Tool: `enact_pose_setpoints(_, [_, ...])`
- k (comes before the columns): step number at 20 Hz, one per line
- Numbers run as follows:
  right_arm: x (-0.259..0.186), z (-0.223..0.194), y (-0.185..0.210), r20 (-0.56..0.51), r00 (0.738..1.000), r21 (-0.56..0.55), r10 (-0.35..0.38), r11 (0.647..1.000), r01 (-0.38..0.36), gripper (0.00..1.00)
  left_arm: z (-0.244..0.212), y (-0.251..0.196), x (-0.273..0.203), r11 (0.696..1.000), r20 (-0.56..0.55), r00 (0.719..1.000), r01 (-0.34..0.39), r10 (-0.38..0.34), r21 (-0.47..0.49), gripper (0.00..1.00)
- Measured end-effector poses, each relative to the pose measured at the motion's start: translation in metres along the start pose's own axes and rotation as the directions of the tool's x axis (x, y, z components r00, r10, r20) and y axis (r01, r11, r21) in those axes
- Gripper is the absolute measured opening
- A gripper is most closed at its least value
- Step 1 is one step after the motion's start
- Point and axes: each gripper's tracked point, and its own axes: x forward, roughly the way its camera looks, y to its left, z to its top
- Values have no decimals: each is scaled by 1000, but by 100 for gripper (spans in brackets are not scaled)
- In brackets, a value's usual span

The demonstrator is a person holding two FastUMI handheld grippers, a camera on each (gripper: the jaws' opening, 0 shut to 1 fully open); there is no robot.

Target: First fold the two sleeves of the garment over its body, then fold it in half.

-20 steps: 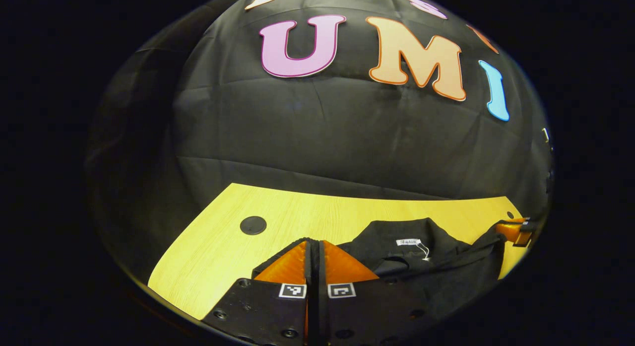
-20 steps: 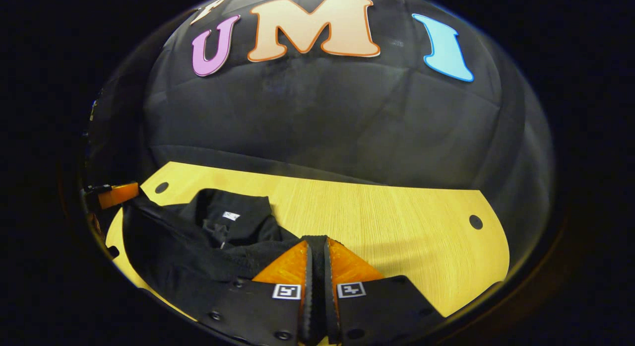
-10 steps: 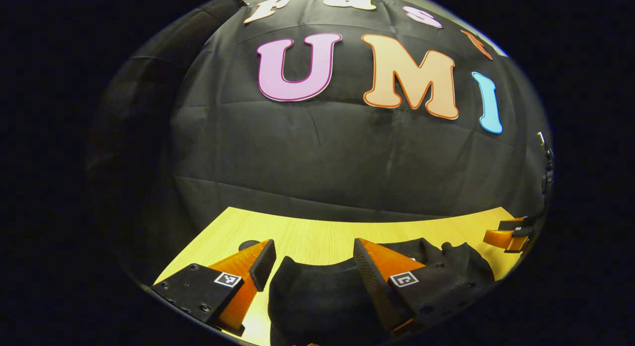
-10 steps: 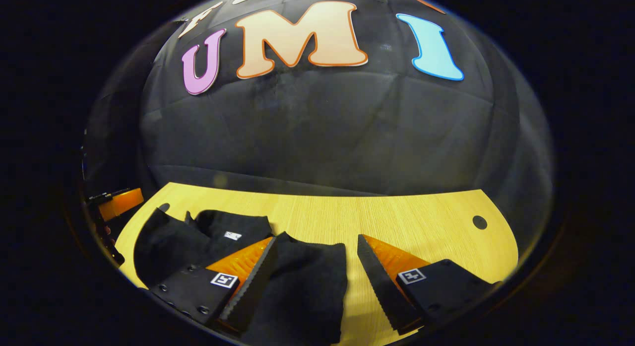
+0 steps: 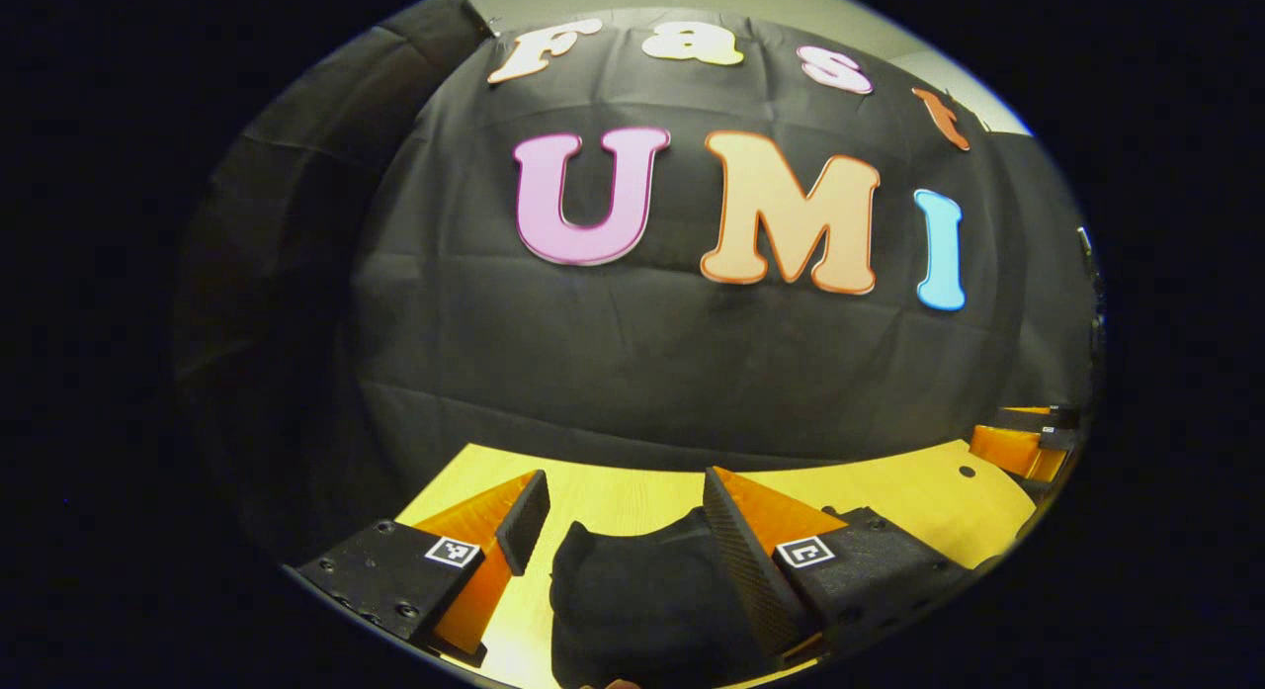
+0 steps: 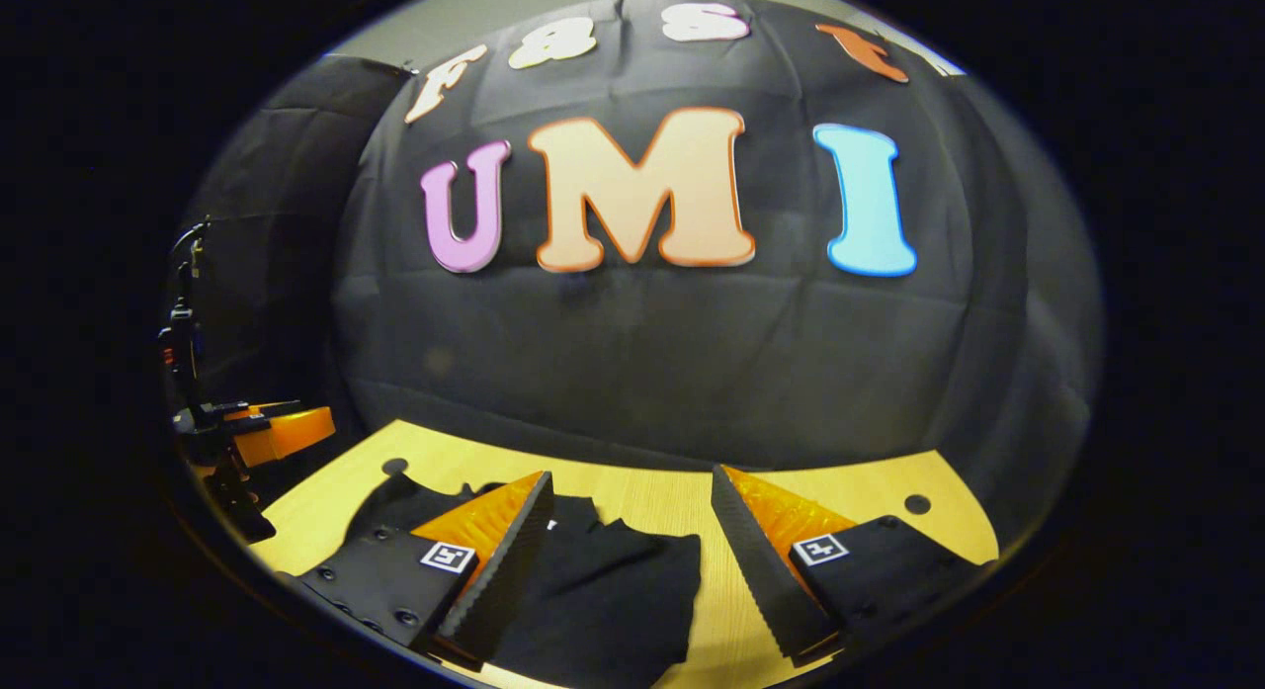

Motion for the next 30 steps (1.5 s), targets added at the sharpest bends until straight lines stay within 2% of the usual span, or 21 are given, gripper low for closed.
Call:
enact_pose_setpoints(4, [-66,16,2,66,998,0,8,1000,-8,100,39,-3,-57,1000,111,994,-25,26,-15,92])
enact_pose_setpoints(10, [-158,2,6,132,991,38,-29,999,25,99,65,-19,-131,996,186,982,-27,12,79,89])
enact_pose_setpoints(13, [-192,-10,18,135,991,79,-13,997,3,99,55,-38,-160,997,169,985,23,-36,79,91])
enact_pose_setpoints(15, [-208,-13,18,137,991,91,-10,996,-2,99,47,-41,-175,997,147,988,32,-42,71,89])
enact_pose_setpoints(18, [-226,-7,24,182,983,125,2,992,-25,99,32,-45,-194,999,125,992,27,-33,47,91])
enact_pose_setpoints(19, [-231,-7,25,200,980,131,2,991,-29,99,21,-45,-198,999,104,994,18,-22,41,89])
enact_pose_setpoints(20, [-237,-8,24,209,978,133,0,991,-28,99,9,-43,-201,999,79,997,5,-8,37,92])
enact_pose_setpoints(21, [-240,-12,22,208,978,129,-4,991,-23,99,-1,-42,-205,999,48,999,-6,5,31,89])
enact_pose_setpoints(22, [-245,-19,19,200,980,125,-11,992,-15,99,-11,-40,-210,1000,24,1000,-17,16,23,92])
enact_pose_setpoints(23, [-249,-25,17,188,982,121,-12,993,-11,99,-17,-39,-216,1000,8,1000,-26,26,14,89])
enact_pose_setpoints(25, [-254,-38,15,161,987,123,-7,992,-13,99,-22,-32,-224,999,1,999,-52,52,3,92])
enact_pose_setpoints(27, [-257,-46,11,140,990,131,-3,991,-16,99,-31,-29,-228,997,-12,997,-79,79,16,89])
enact_pose_setpoints(30, [-262,-51,7,133,991,136,7,990,-26,98,-29,-26,-233,991,-2,994,-105,106,79,92])
